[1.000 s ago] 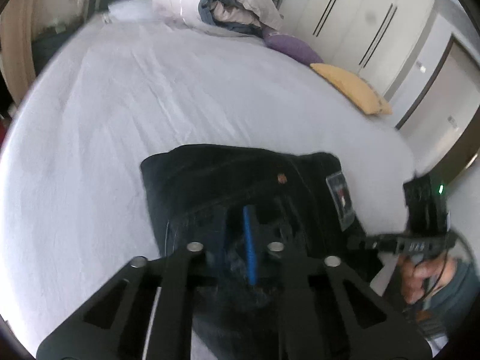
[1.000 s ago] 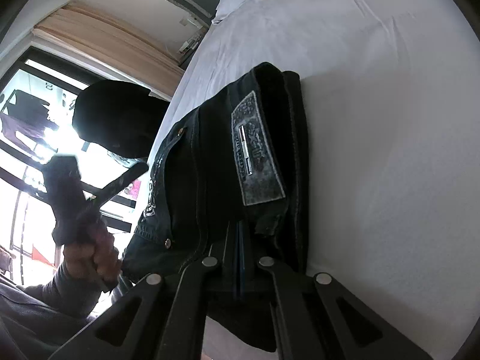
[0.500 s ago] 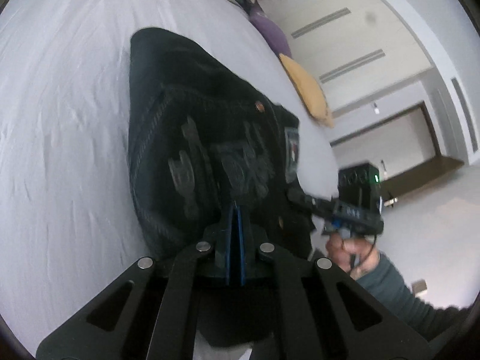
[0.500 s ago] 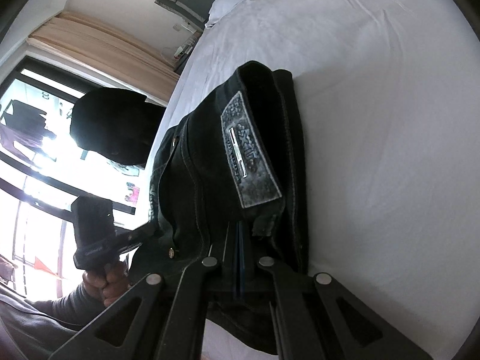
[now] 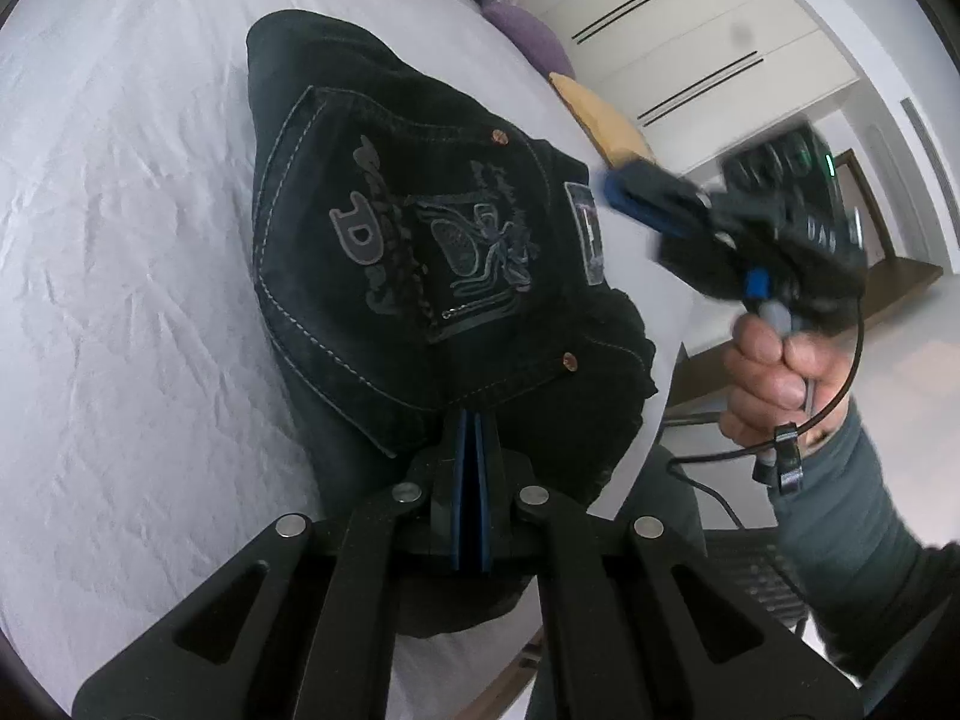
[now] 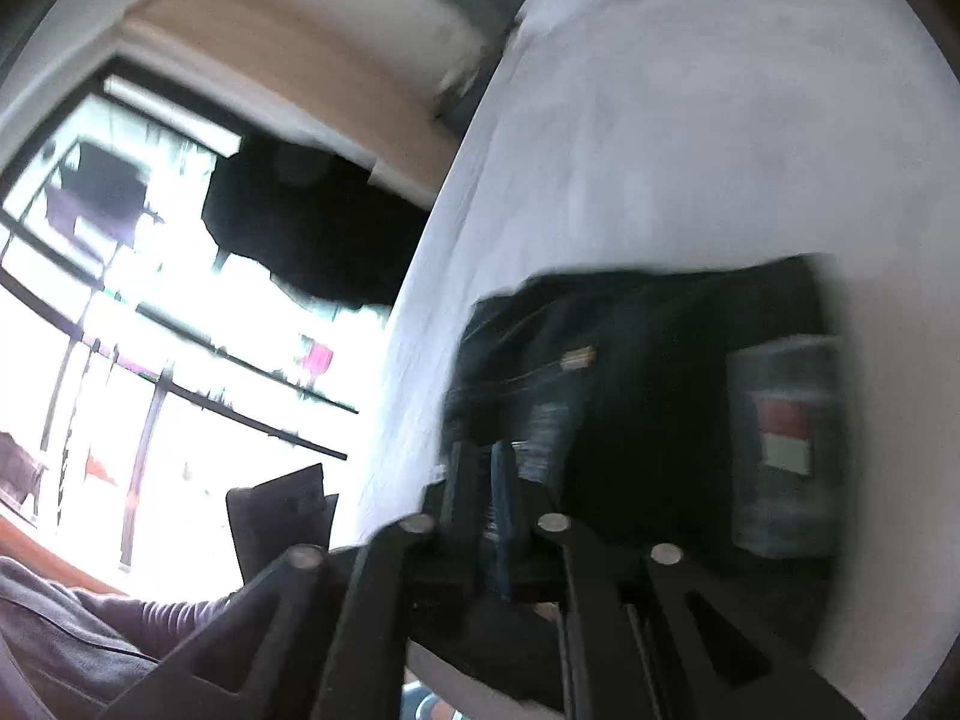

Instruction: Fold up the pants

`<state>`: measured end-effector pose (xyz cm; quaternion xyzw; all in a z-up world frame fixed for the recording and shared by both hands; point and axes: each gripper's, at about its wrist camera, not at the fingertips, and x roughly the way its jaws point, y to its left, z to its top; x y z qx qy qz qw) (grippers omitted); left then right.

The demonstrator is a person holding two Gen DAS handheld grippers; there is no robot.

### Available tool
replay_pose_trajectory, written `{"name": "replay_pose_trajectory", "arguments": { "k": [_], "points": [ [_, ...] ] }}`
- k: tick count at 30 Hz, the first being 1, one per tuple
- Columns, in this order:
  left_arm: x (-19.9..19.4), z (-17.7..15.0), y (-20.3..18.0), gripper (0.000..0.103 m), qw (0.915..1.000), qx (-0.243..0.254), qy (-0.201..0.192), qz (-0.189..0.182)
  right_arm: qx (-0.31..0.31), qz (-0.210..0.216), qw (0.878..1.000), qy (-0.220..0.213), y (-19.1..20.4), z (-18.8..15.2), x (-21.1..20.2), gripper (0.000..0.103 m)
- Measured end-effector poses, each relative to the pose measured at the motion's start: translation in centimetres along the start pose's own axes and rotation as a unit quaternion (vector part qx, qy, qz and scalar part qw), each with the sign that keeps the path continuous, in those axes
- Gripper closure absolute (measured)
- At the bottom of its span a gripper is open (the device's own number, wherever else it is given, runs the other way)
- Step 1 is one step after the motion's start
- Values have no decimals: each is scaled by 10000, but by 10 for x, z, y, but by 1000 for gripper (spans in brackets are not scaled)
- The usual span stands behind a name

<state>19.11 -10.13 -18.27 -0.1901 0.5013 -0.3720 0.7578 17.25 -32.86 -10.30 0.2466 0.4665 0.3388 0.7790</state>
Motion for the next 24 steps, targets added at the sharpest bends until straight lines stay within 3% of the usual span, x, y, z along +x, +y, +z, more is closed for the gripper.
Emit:
{"name": "replay_pose_trajectory", "arguments": {
  "k": [1,3,5,6,8,10,12,13,14,15,16,20,21,22,23,24],
  "points": [
    [0,-1,-1,101,10000,30,7,22,-28,-49,9997,224,0,4,19,72],
    [-1,-2,-2,101,9999,97,23,104,113,-171,9984,531,-12,12,51,73],
    [2,0,-8,101,9996,184,41,224,549,-147,9975,421,-39,18,61,96],
    [3,0,-11,101,9993,237,54,283,766,-130,9966,287,-51,20,56,103],
    [4,-1,-16,101,9988,302,58,378,1319,-49,9908,-294,-81,19,30,103],
    [6,-2,-20,101,9982,357,60,485,1638,-337,9818,-903,-101,12,-4,103],
    [9,-3,-26,101,9974,400,64,598,1894,-894,9679,-1392,-115,1,-40,103],
    [10,-4,-28,101,9968,434,63,661,2067,-1007,9600,-1599,-121,-7,-55,91],
    [11,-4,-31,101,9963,462,61,717,2261,-1166,9502,-1799,-124,-17,-74,86],
    [13,-6,-32,101,9959,480,58,760,2236,-1116,9504,-1853,-120,-24,-81,83],
    [14,-7,-34,101,9954,503,56,816,2028,-754,9587,-1846,-110,-29,-84,83],
    [17,-5,-46,101,9924,645,58,1044,902,178,9882,-1222,-49,-47,-59,69],
    [18,-6,-49,101,9913,694,58,1117,770,212,9919,-989,-43,-50,-48,57],
    [19,-6,-54,101,9901,750,59,1189,660,43,9949,-755,-39,-55,-36,55],
    [20,-4,-55,101,9892,788,59,1235,546,-407,9963,-525,-40,-61,-24,57],
    [20,-5,-56,101,9881,834,59,1290,530,-585,9956,-497,-44,-63,-20,74]
  ]
}}
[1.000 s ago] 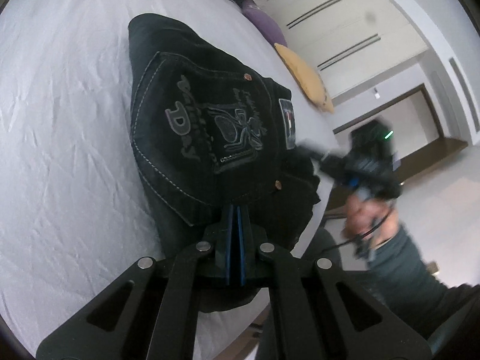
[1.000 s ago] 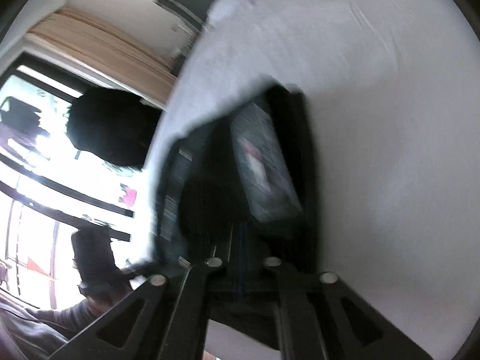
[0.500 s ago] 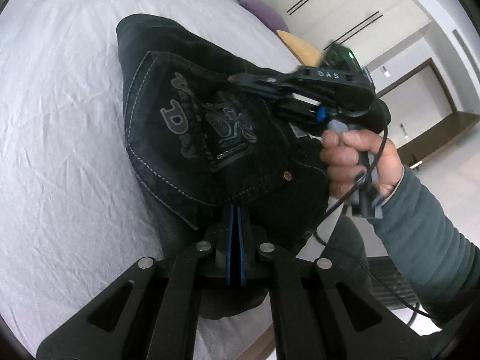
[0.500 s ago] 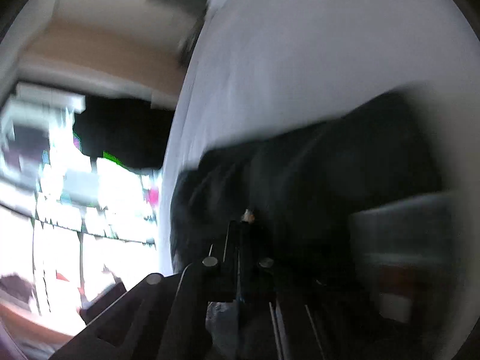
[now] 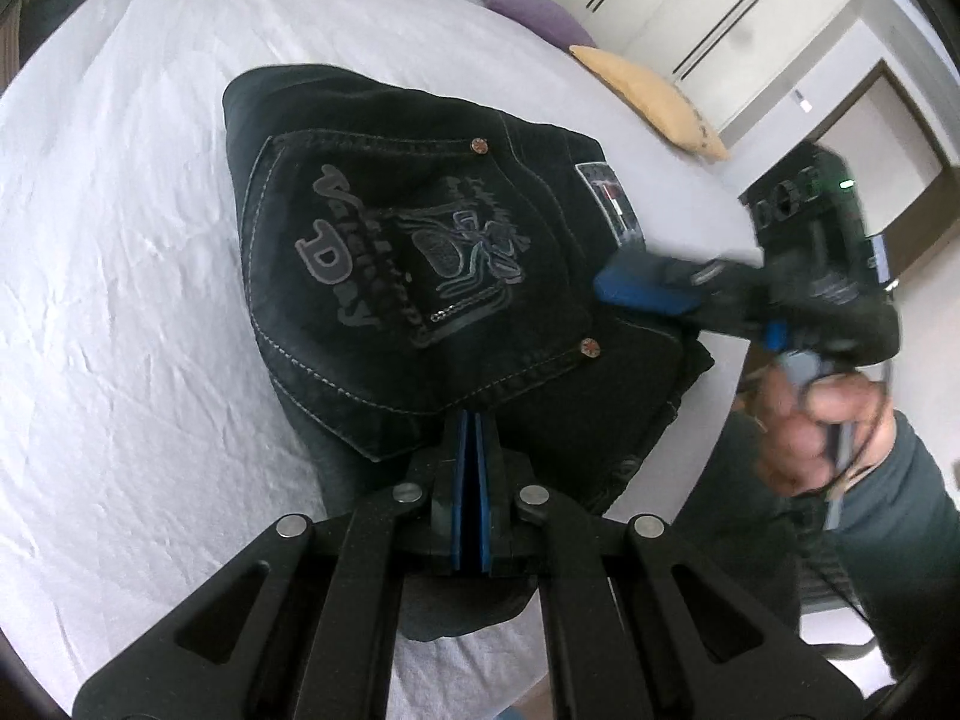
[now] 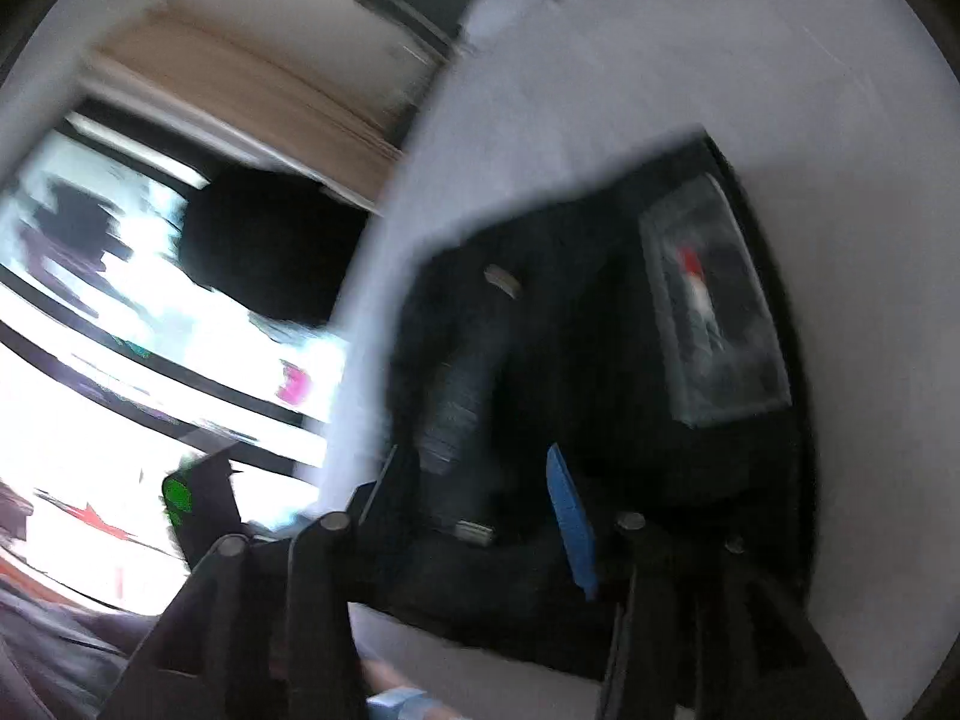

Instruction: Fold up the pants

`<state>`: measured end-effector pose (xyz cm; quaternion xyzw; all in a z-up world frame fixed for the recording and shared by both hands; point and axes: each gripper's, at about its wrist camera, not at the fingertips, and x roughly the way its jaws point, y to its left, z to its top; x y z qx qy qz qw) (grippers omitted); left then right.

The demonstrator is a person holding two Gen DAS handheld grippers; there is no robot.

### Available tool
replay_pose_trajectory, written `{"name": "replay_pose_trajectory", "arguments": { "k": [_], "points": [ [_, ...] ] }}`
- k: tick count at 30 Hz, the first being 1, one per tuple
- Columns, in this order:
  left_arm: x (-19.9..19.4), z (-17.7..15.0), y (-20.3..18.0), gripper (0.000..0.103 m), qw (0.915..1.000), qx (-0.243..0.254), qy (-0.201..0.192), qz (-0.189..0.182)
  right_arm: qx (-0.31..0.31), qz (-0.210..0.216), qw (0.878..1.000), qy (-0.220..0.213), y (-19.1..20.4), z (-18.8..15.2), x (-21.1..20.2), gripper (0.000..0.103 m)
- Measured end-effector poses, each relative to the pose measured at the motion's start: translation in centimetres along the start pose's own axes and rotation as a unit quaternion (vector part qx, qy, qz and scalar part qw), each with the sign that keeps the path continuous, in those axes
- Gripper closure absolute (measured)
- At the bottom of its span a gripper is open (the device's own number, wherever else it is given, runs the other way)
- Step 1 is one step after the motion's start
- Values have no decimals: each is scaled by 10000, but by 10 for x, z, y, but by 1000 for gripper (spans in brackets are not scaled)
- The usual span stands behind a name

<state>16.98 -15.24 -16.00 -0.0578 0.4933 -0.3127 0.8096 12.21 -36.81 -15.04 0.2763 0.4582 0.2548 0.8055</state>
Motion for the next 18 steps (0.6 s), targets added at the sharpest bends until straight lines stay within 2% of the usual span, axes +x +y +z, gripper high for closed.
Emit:
{"name": "replay_pose_trajectory", "arguments": {
  "k": [1,4,5,7,9,11,13,17,18],
  "points": [
    [0,0,-3,101,10000,39,-6,44,86,-29,9999,-62,-6,-2,-2,85],
    [0,3,-17,101,9997,180,-32,179,709,-173,9962,-474,-34,5,-28,83],
    [1,3,-19,101,9996,184,-34,200,806,-195,9943,-672,-41,7,-42,79],
    [1,3,-20,101,9997,151,-35,188,879,-323,9912,-937,-50,9,-62,50],
    [0,3,-19,101,9997,142,-31,186,903,-339,9889,-1127,-54,12,-81,48],
    [2,3,-16,101,9997,160,-31,207,939,-291,9887,-1133,-57,15,-88,45],
    [2,3,-15,101,9996,165,-31,213,964,-380,9895,-1004,-62,21,-88,35],
    [-8,4,-13,100,9995,179,-56,264,907,-392,9933,-596,-62,21,-65,31],
    [-10,5,-14,100,9994,186,-60,300,914,-402,9937,-501,-54,21,-60,28]
  ]
}}
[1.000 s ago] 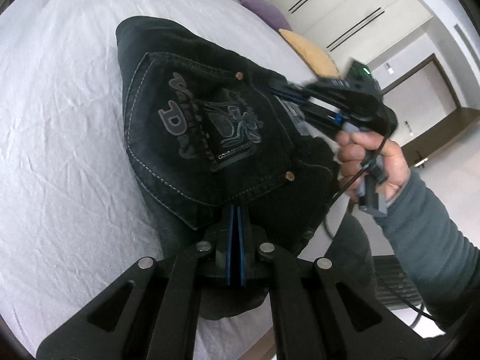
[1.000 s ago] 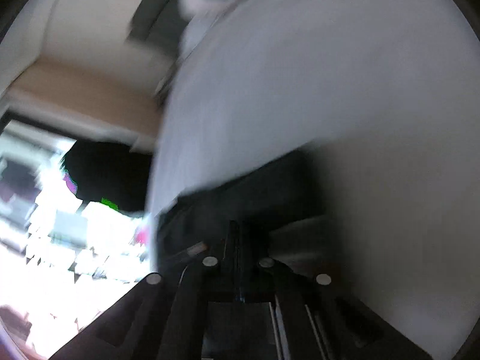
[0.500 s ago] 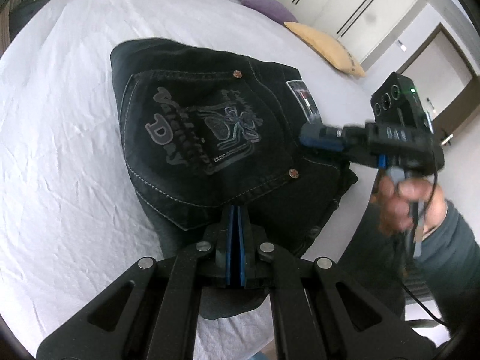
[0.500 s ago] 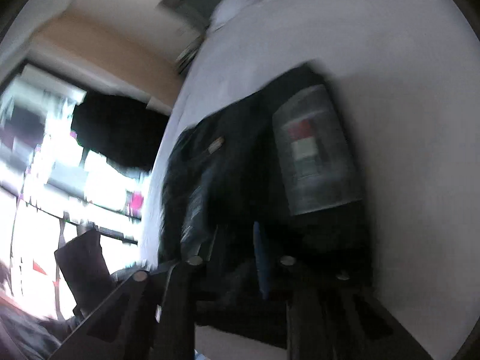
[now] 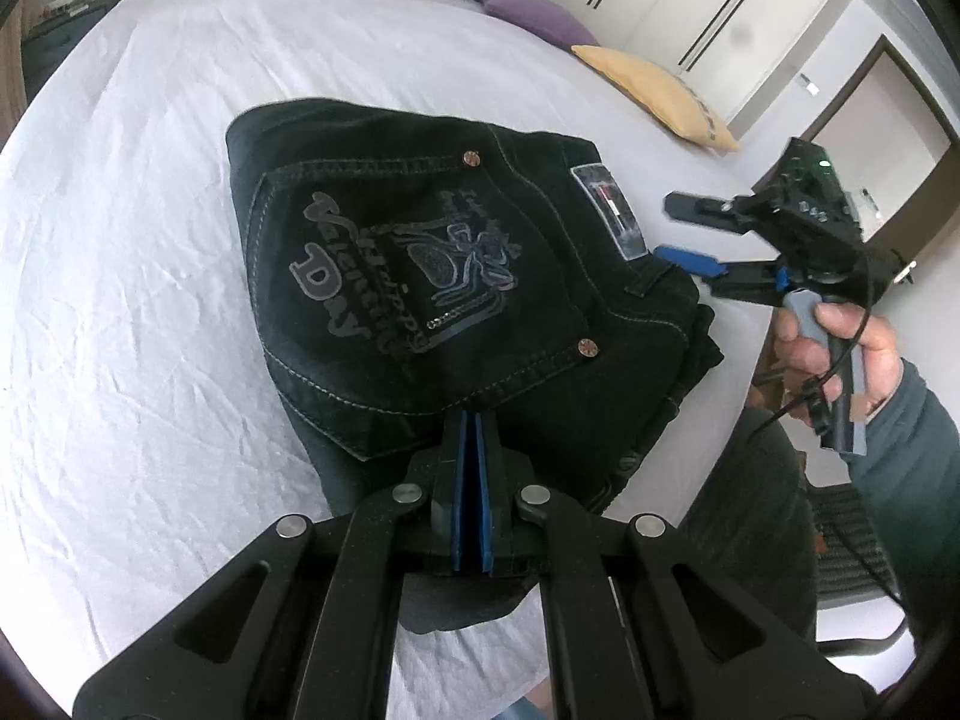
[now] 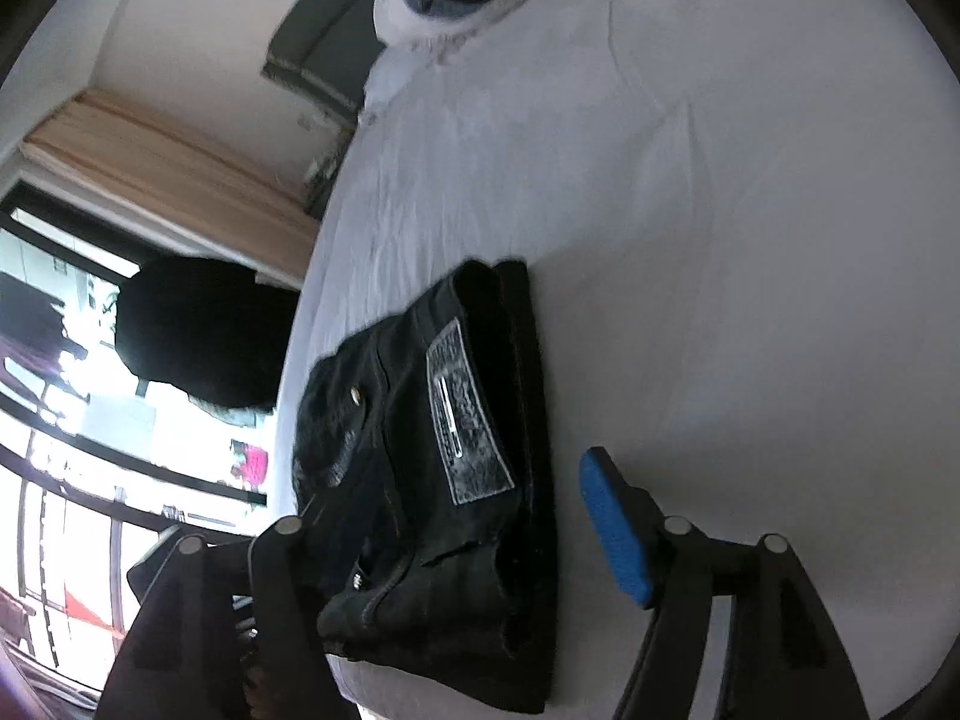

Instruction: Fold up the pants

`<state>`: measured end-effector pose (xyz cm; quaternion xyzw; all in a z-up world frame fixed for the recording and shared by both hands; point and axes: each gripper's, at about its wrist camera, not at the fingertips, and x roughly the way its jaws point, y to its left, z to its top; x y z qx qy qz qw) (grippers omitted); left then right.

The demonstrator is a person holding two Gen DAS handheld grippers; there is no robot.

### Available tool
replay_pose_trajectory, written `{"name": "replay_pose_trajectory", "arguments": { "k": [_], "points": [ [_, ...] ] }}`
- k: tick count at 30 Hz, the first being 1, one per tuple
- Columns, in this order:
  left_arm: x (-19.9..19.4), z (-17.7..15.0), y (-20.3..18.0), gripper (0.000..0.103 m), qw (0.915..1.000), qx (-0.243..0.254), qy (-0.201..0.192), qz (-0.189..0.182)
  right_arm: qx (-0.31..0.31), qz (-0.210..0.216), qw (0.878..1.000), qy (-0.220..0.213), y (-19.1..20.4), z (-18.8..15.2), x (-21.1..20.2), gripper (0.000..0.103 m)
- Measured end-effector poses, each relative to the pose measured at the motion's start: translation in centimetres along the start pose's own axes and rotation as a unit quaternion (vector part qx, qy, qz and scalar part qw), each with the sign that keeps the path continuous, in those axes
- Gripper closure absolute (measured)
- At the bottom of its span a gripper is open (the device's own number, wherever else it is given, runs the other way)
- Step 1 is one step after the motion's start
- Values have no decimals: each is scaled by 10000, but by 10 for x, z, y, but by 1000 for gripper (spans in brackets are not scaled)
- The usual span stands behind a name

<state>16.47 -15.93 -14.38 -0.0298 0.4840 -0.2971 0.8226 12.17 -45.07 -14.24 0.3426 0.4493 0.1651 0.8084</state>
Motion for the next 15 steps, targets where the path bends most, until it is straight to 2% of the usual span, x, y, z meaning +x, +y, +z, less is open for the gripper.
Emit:
{"name": "replay_pose_trajectory", "arguments": {
  "k": [5,9,12,15],
  "points": [
    [-31,10,-3,99,9988,109,-226,423,-129,15,9994,311,-1,2,10,20],
    [-50,20,18,99,9963,-143,-390,749,-311,-45,9981,532,4,4,18,19],
    [-39,25,40,98,9945,-343,-131,978,-369,-80,9971,664,5,5,23,18],
    [-24,28,59,98,9938,-685,156,859,-442,-85,9958,796,10,5,29,16]
  ]
}}
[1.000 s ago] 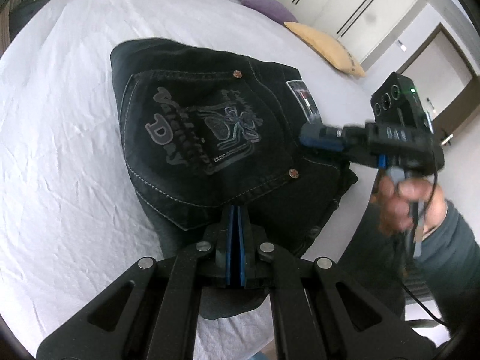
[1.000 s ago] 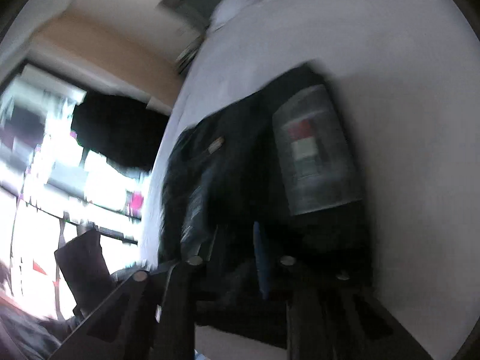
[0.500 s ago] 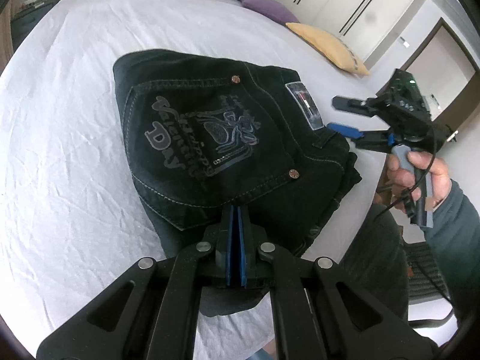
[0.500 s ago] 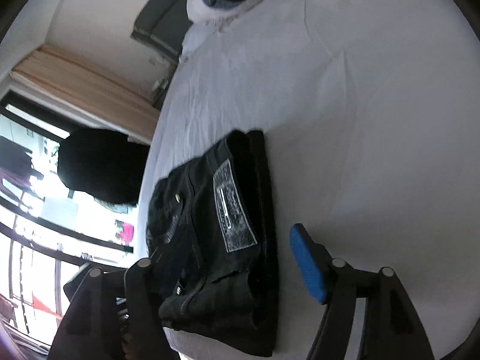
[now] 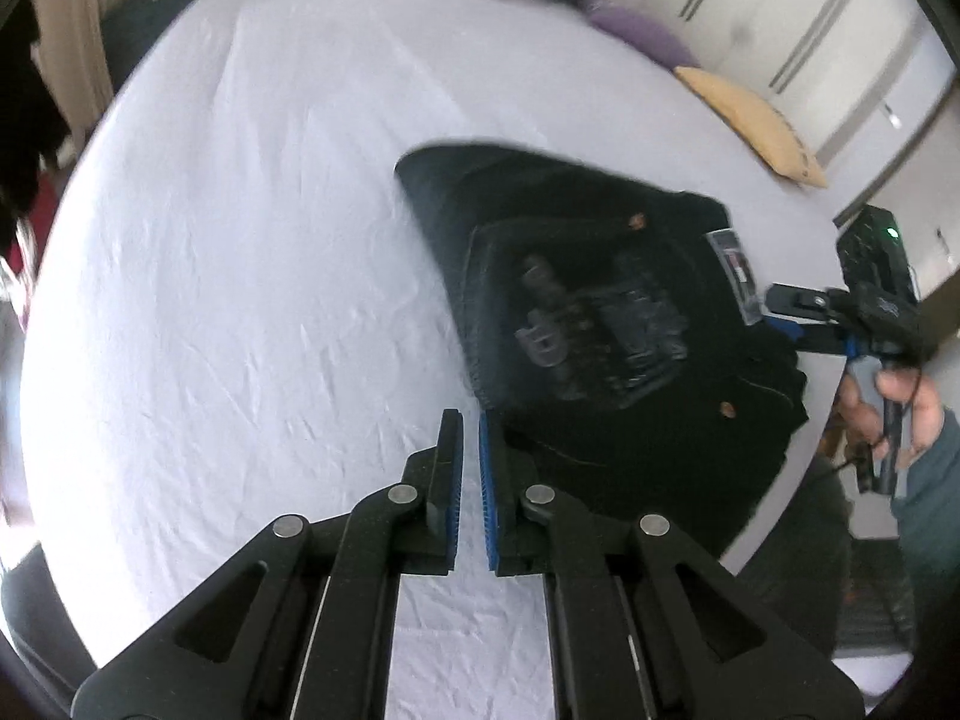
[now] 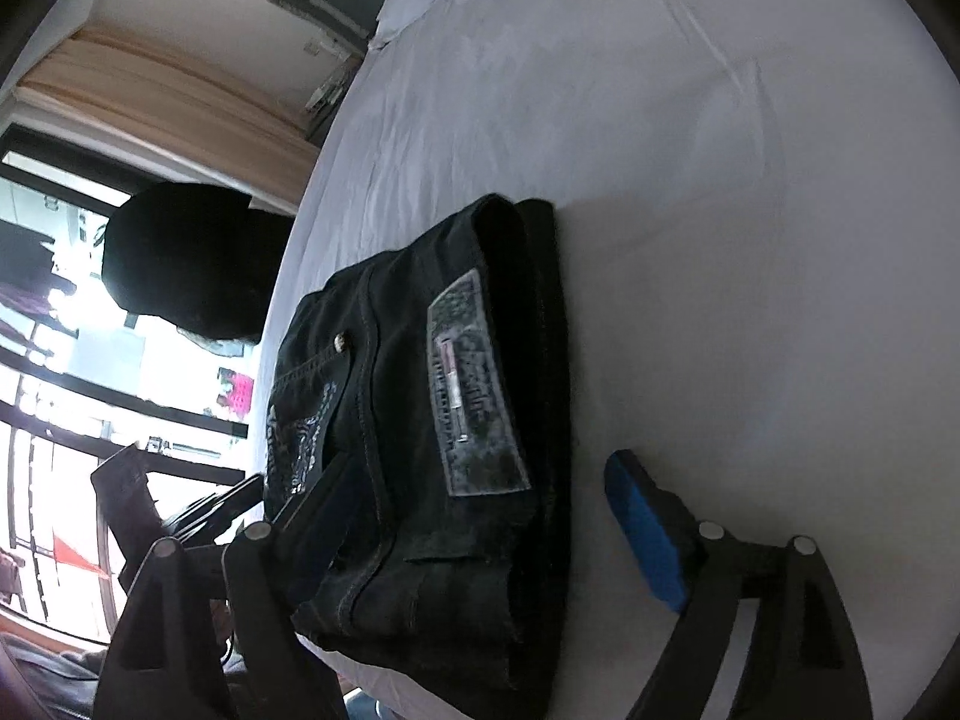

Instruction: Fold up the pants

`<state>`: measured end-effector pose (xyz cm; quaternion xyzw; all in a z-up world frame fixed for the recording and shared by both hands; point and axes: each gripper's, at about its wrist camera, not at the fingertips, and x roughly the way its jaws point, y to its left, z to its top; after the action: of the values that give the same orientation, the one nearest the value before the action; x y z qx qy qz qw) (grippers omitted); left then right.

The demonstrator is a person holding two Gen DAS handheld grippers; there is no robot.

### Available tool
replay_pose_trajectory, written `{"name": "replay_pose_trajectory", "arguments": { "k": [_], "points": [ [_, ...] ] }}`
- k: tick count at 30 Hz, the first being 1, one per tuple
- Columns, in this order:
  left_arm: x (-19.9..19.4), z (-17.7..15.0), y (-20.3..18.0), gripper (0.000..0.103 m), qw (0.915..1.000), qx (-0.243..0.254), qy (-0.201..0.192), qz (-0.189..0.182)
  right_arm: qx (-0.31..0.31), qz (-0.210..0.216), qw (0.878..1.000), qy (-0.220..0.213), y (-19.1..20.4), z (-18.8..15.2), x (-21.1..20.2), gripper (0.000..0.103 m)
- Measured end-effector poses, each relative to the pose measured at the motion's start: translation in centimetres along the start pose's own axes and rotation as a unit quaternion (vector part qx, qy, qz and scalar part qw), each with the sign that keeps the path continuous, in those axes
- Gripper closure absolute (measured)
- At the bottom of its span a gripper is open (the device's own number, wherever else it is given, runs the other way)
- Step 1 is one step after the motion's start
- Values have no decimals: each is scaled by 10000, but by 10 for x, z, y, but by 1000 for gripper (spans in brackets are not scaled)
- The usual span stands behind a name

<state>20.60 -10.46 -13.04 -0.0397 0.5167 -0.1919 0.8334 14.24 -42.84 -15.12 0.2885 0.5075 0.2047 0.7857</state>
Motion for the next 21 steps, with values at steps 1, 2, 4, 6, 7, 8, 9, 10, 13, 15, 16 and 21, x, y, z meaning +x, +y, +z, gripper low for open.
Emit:
{"name": "replay_pose_trajectory", "arguments": {
  "k": [1,2,4,6,7,8,9,10,13,15,16,21],
  "points": [
    [4,2,3,98,9999,-85,69,-44,-28,24,10000,59,2,1,3,16],
    [8,4,5,98,9997,-162,123,-122,-66,81,9998,145,4,1,5,16],
    [15,9,8,98,9990,-288,227,-266,-134,108,9995,252,8,3,11,16],
    [23,16,14,98,9979,-457,318,-345,-205,38,9992,328,11,4,15,18],
    [26,19,17,98,9970,-547,353,-427,-191,17,9992,353,12,6,17,20],
    [29,23,23,98,9955,-696,387,-520,-164,14,9992,363,11,8,18,22],
    [30,27,28,98,9937,-844,424,-597,-113,22,9992,371,10,10,19,24],
    [30,30,31,98,9923,-940,442,-675,-58,56,9993,372,9,11,20,25],
    [21,32,44,98,9910,-1034,372,-759,69,194,9992,349,3,14,22,27],
    [10,30,55,92,9893,-1171,255,-833,84,257,9991,327,0,13,20,27],
    [6,29,60,77,9885,-1245,215,-835,89,278,9991,313,-1,13,20,27],
    [-10,26,71,11,9798,-1501,-165,-1312,74,316,9990,312,-1,13,23,27]
  ]
}}
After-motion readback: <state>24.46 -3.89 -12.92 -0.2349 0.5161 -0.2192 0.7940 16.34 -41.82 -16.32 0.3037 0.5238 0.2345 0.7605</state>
